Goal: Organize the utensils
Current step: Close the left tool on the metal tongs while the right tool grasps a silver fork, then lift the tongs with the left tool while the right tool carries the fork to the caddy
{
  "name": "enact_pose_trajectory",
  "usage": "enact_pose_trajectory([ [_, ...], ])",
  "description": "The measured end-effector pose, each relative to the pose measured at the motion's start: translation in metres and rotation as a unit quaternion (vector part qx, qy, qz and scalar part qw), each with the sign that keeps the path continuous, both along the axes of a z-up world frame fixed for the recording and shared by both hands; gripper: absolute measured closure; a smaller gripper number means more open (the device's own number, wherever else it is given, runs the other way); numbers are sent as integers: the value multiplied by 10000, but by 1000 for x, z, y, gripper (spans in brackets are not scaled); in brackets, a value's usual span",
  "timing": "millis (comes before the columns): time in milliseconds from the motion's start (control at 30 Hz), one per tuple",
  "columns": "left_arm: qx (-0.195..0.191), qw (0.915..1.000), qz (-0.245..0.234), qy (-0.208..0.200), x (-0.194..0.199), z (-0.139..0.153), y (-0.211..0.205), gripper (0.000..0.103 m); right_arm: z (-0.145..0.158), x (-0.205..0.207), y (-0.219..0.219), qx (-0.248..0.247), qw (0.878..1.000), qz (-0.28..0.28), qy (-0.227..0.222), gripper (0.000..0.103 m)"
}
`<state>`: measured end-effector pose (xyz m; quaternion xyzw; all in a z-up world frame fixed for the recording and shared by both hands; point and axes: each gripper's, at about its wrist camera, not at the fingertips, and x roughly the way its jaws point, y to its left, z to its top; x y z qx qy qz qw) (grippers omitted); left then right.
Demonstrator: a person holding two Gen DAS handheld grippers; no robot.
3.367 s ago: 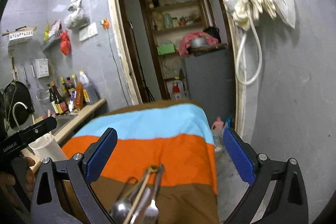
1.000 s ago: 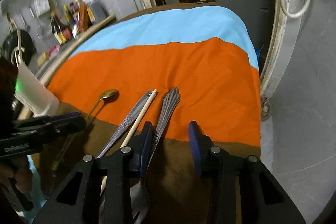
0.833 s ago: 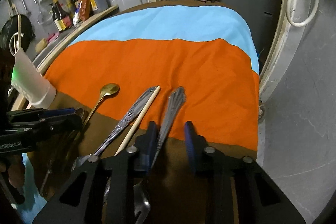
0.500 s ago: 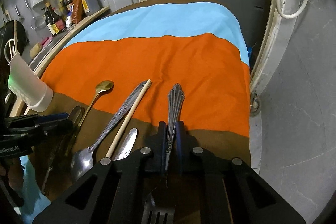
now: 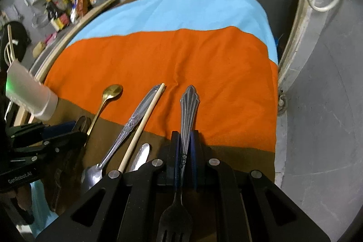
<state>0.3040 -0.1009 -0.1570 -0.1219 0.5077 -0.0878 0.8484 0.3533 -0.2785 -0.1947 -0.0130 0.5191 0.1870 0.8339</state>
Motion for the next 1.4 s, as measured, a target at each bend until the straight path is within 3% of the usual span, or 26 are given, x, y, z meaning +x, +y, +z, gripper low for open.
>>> enact_pose_trajectory([
  [267,143,9994,-238,193,10,1,-4,79,2,0,17,-416,9989,134,157,95],
  [333,96,9997,-182,113,7,2,-3,79,3,-3,16,-308,9994,59,139,96],
  [400,-17,9999,-110,28,0,4,1,80,9,-9,9,148,9999,-63,59,96],
  [467,-132,9996,3,-234,-13,12,6,80,20,-22,0,620,9977,-212,-175,96],
  [667,-351,9923,203,-1172,-48,43,18,80,49,-70,-6,1273,9844,-333,-1169,96],
  [933,-513,9734,477,-2180,-74,75,31,80,84,-94,-9,1551,9674,-385,-1962,96],
  [1167,-575,9588,688,-2696,-80,105,48,80,118,-92,2,1535,9607,-322,-2290,96],
  [1400,-568,9504,876,-2929,-87,139,70,80,153,-96,22,1549,9532,-143,-2592,96],
])
